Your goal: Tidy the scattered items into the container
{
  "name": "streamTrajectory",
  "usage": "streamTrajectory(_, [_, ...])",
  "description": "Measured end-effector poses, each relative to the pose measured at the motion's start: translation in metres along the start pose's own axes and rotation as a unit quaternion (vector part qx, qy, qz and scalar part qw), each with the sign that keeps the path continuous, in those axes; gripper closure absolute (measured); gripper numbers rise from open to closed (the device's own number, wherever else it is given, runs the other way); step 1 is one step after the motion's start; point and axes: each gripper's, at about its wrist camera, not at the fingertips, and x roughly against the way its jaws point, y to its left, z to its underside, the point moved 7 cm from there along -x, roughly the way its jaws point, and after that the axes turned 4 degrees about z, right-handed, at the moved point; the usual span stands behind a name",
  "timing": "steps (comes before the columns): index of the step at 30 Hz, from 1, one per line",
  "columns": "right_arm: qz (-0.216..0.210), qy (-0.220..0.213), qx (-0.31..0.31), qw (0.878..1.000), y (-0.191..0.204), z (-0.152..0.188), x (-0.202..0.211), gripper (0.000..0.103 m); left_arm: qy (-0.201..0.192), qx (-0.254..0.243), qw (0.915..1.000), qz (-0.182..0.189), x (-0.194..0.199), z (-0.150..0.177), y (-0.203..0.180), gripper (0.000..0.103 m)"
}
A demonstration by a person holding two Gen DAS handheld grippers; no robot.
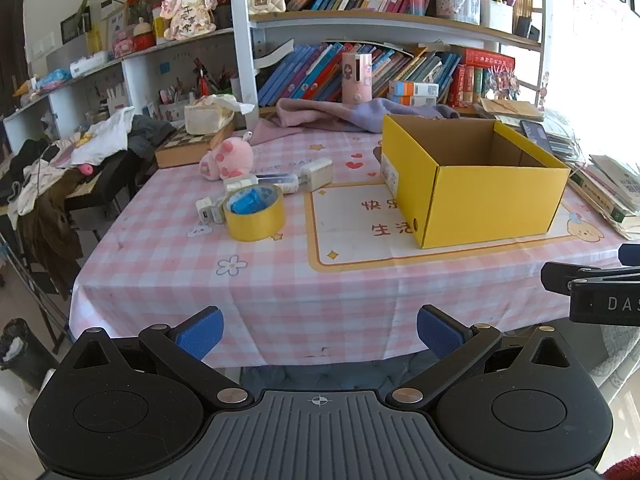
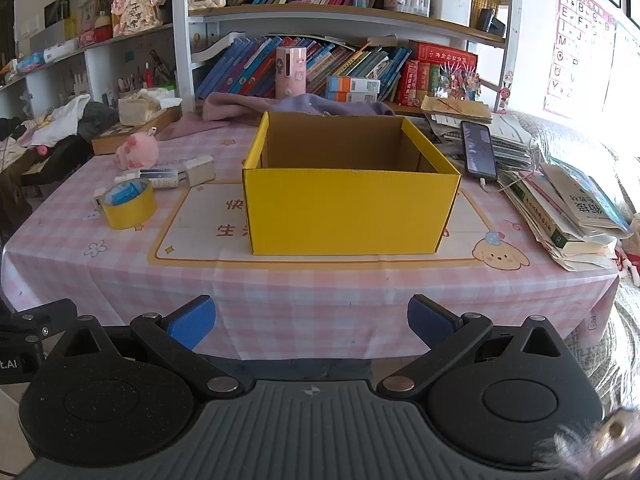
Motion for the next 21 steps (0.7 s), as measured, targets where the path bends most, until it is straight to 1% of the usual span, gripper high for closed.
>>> streamTrajectory(3, [0.003,0.002,-0.002,1.000,0.003,-0.001,-0.007,0.000,0.002,0.000,1.0000,0.002,-0.002,0.001,0.000,0.000])
streamTrajectory(9, [0.004,0.002,-0.004,1.000,0.003,-0.001,-0.007,0.000,0.001,0.001,1.0000,0.005,-0.001,0.000,0.001,0.000])
streamTrajectory(21, [0.000,0.005,0.003,1.000,0.011,-0.001,-0.008,0.000,0.003,0.009,1.0000,-0.002,-0.002,0.001,0.007,0.000])
